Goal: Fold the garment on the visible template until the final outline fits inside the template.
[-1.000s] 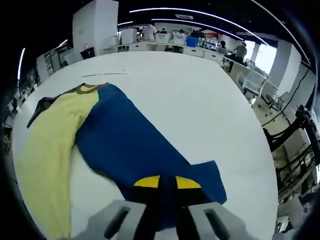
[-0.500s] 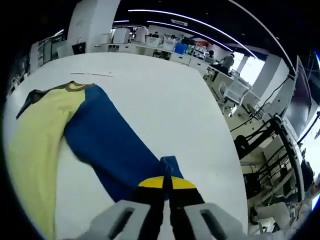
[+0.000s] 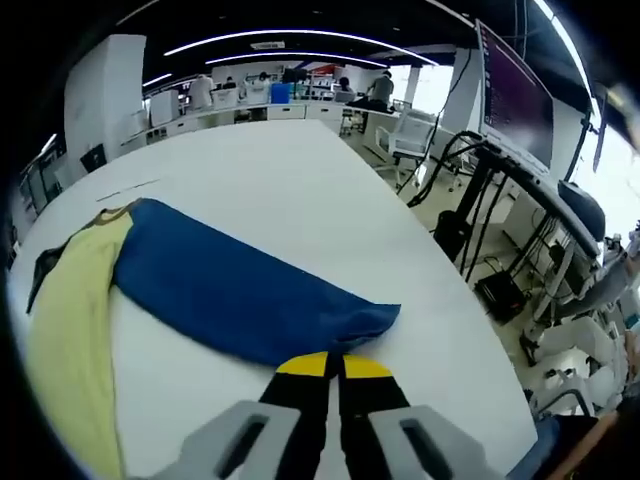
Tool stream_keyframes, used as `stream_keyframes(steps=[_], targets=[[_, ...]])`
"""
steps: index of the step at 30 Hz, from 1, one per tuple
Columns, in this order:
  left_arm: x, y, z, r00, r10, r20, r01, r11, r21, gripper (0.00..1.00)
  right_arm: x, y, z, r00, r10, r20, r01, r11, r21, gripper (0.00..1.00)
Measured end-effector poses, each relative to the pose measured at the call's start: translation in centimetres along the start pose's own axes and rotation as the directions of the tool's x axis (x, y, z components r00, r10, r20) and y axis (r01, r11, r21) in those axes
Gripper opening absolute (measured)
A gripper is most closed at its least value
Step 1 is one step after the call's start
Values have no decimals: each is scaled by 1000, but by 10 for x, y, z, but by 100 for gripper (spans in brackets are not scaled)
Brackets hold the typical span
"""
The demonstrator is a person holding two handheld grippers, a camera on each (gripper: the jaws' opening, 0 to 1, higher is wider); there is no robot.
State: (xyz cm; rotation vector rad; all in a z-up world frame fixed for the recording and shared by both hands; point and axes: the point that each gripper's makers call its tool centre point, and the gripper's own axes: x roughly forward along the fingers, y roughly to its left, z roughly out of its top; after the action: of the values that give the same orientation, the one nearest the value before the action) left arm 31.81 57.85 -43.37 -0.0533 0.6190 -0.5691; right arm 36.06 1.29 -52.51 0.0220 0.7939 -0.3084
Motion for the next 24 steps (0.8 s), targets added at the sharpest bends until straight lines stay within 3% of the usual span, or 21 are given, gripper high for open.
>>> stream_keyframes(steps=[4,6,15,19,23,24], targets=[[-2,1,0,1000,2,1,-2,1000,2,86,4,2,1,1000,-7,-3,7,999,-36,0],[-3,3,-1,1000,6,1,-6,1000,0,86,15,-7,4,1000,-13,-12,13,999,-46,0],[-5,1,-2,1000,13,-2,-13,1000,-3,87,23,-17,12,1000,-12,-17,12,1000,19,0],[-5,-1,-1,1000,16,2,-16,1000,-6,87,34,-23,17,1000,-17,-21,17,1000,10,0],[-5,-1,0,1000,15,5,-15,1000,-7,88,32,-21,15,999,-20,-34,20,1000,9,0],[-5,-1,0,1000,15,5,-15,1000,-7,88,46,-30,18,999,-16,-38,16,1000,10,0]])
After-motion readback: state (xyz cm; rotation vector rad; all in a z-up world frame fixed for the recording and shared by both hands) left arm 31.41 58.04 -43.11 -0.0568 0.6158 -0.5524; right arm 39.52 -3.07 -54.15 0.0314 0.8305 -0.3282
